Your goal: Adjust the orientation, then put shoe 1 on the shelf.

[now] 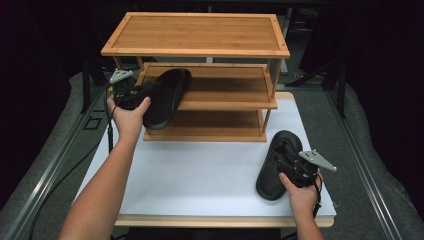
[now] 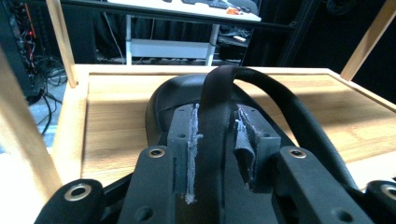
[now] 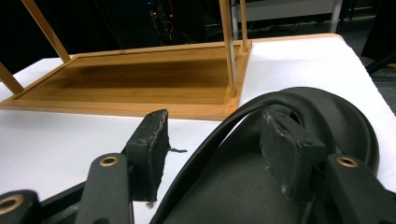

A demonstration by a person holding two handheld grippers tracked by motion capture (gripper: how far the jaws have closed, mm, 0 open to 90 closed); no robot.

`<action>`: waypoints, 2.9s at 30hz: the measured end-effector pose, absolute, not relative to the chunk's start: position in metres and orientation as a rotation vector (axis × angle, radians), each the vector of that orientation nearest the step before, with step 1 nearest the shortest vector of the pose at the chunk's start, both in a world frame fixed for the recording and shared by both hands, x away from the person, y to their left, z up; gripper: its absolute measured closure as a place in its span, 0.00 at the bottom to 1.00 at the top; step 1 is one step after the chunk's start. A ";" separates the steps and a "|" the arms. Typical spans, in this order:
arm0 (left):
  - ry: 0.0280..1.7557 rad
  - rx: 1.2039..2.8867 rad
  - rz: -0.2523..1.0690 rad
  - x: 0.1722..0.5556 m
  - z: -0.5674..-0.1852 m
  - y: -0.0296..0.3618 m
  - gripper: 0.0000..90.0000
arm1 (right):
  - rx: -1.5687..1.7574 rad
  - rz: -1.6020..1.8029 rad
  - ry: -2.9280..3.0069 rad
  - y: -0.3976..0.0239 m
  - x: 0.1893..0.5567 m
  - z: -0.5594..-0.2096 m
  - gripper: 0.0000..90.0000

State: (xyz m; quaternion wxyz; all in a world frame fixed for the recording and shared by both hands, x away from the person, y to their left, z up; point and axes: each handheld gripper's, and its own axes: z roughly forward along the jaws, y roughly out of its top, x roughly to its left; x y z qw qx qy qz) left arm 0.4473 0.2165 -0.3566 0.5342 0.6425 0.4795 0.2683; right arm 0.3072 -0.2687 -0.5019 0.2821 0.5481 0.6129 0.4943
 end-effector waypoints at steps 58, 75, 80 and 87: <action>1.112 1.433 0.620 0.365 -0.390 0.258 0.63 | 1.502 1.199 1.594 -0.271 0.303 -0.498 0.46; 1.088 1.479 0.592 0.340 -0.440 0.273 0.65 | 1.520 1.025 1.685 -0.274 0.279 -0.507 0.59; 1.119 1.470 0.604 0.340 -0.446 0.275 0.63 | 1.575 1.008 1.660 -0.276 0.280 -0.515 0.54; 1.135 1.476 0.600 0.342 -0.454 0.277 0.62 | 1.627 0.975 1.693 -0.285 0.288 -0.522 0.62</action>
